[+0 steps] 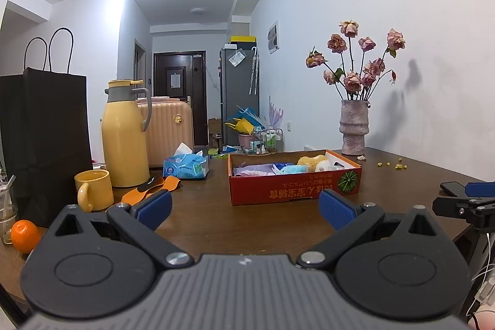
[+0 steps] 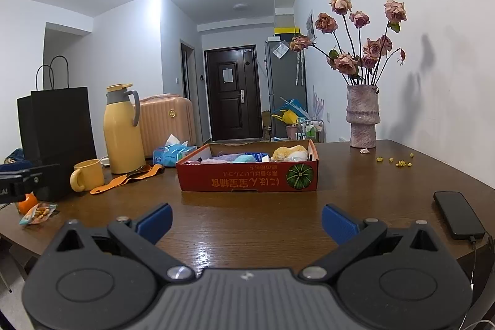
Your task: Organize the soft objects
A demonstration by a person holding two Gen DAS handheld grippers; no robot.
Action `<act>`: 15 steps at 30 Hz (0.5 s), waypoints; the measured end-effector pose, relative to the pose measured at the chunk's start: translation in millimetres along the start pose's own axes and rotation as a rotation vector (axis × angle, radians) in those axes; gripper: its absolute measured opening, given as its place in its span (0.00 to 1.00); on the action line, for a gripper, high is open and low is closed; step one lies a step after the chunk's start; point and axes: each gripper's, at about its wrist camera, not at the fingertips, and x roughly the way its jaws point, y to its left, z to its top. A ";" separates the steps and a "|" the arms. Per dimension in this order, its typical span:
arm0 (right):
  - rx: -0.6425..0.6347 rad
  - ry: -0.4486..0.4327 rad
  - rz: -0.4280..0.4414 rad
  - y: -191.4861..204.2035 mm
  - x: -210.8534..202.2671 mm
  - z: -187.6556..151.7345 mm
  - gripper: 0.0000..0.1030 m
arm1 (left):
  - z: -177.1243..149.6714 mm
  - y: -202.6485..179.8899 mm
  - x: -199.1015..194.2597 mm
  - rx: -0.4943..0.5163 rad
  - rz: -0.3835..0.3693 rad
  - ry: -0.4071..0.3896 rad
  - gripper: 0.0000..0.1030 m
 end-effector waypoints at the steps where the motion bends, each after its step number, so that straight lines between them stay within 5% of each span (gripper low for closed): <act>1: 0.000 0.000 -0.003 0.0 0.2 -0.1 1.00 | 0.1 0.0 0.1 0.000 -0.001 -0.001 1.00; 15: 0.009 -0.009 0.012 -0.8 -1.5 -0.4 1.00 | 0.7 1.9 0.7 -0.002 0.005 0.001 1.00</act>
